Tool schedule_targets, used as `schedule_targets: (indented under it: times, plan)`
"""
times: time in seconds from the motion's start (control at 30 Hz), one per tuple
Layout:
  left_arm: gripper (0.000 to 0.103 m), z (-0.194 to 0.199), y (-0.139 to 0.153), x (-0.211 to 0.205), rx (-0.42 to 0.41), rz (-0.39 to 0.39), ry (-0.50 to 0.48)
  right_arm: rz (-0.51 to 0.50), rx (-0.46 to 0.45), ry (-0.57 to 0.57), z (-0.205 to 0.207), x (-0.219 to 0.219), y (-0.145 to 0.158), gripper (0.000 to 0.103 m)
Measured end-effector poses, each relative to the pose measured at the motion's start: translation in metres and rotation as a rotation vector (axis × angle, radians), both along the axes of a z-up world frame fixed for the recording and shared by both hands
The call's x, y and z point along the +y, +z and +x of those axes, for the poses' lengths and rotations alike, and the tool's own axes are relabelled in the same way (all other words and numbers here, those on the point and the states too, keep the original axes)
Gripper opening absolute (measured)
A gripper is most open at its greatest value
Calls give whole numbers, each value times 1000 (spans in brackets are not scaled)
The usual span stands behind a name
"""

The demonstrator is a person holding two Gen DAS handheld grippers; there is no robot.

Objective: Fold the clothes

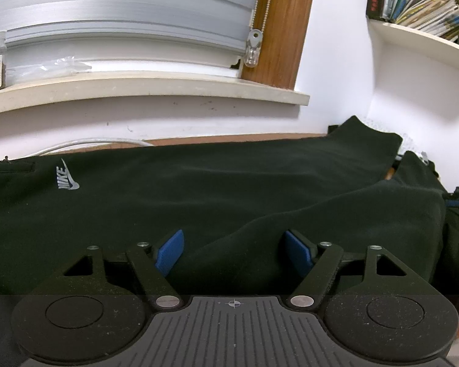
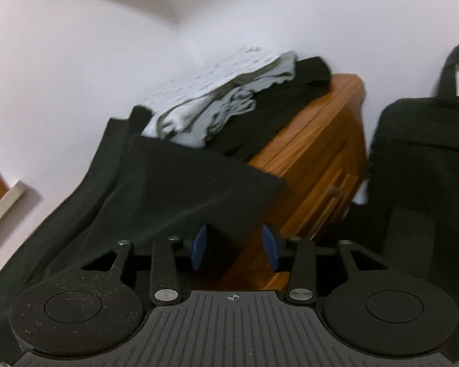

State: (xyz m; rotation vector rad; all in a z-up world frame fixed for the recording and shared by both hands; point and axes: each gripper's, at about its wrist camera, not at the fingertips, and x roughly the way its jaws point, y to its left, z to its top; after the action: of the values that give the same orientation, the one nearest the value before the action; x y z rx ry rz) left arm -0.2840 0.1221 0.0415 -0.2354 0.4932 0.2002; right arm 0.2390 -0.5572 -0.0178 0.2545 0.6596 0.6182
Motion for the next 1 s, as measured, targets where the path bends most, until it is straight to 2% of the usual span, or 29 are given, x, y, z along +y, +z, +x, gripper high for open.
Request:
schedule_targets:
  times: [0.1,0.2,0.27,0.3,0.53,0.57,0.6,0.67,0.8,0.87,0.93,1.0]
  plan:
    - [76,-5,1,0,-31,-6,-1,-4,-15,-13,1,1,4,41]
    - [76,-12,2,0,-78,-19,-9,-70,-88,-115,-7,-1,13,41]
    - [76,-14,3,1,-94,-27,-10,-64,-112,-129,-10,-4,18,39]
    - [76,-15,3,2,-96,-31,-11,-61,-97,-115,-8,-3,17,33]
    - [77,-14,3,3,-99,-39,-19,-62,-40,-114,9,17,7,32]
    - [77,-14,3,3,-98,-39,-20,-46,-36,-112,12,17,7,23]
    - [77,-14,4,2,-99,-37,-22,-30,-34,-94,12,17,7,2]
    - [77,-14,5,1,-102,-32,-28,-12,-48,-70,11,16,11,1]
    - [77,-17,13,-8,-117,23,-29,10,-184,-96,-13,-15,44,1]
    - [77,-17,17,-14,-119,45,-36,-48,-232,-117,-18,-33,55,1]
    - [77,-11,21,-22,-108,55,-55,-119,-228,-132,-11,-38,53,1]
    - [77,-1,26,-29,-88,61,-78,-111,-197,-89,-1,-31,50,6]
